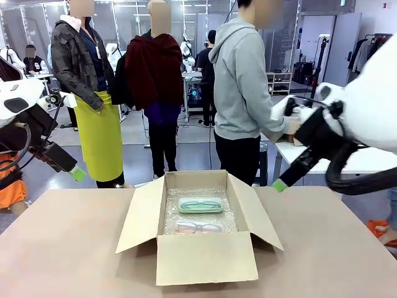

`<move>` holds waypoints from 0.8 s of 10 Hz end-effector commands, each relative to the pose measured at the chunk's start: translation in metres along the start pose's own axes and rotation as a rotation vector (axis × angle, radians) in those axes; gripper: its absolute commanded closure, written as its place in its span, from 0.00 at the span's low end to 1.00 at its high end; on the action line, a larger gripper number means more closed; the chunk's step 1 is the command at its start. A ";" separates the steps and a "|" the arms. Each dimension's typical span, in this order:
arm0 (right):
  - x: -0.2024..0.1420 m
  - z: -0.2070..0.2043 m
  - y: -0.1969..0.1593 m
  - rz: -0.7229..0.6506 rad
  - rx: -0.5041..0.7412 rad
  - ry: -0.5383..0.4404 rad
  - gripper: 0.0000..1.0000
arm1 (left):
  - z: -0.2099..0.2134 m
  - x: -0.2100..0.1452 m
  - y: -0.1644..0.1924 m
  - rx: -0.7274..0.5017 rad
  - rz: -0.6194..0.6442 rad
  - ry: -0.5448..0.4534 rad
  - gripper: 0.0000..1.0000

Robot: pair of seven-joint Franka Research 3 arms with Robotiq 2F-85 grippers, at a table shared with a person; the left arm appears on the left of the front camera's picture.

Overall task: Pack the glasses set securely to prepare it for shipping.
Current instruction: Position the Package Box on the left side of the table.

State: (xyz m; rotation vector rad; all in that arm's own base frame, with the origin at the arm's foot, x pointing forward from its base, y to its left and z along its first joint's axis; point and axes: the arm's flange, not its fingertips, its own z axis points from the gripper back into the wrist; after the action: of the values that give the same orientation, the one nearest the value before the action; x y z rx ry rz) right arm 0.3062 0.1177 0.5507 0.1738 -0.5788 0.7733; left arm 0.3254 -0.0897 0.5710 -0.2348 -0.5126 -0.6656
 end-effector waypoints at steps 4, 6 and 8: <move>-0.072 0.020 -0.044 -0.328 -0.045 -0.009 0.00 | 0.000 0.001 0.002 -0.013 -0.009 -0.023 0.00; -0.075 0.017 -0.044 -0.295 -0.052 -0.025 0.00 | 0.000 0.001 0.002 -0.013 -0.009 -0.023 0.00; -0.051 0.033 -0.071 -0.311 -0.028 -0.024 0.00 | 0.000 0.001 0.002 -0.013 -0.009 -0.023 0.00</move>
State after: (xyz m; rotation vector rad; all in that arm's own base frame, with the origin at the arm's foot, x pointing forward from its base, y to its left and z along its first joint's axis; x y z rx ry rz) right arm 0.3134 0.0247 0.5541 0.2380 -0.5682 0.4638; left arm 0.3255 -0.0898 0.5709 -0.2346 -0.5121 -0.6657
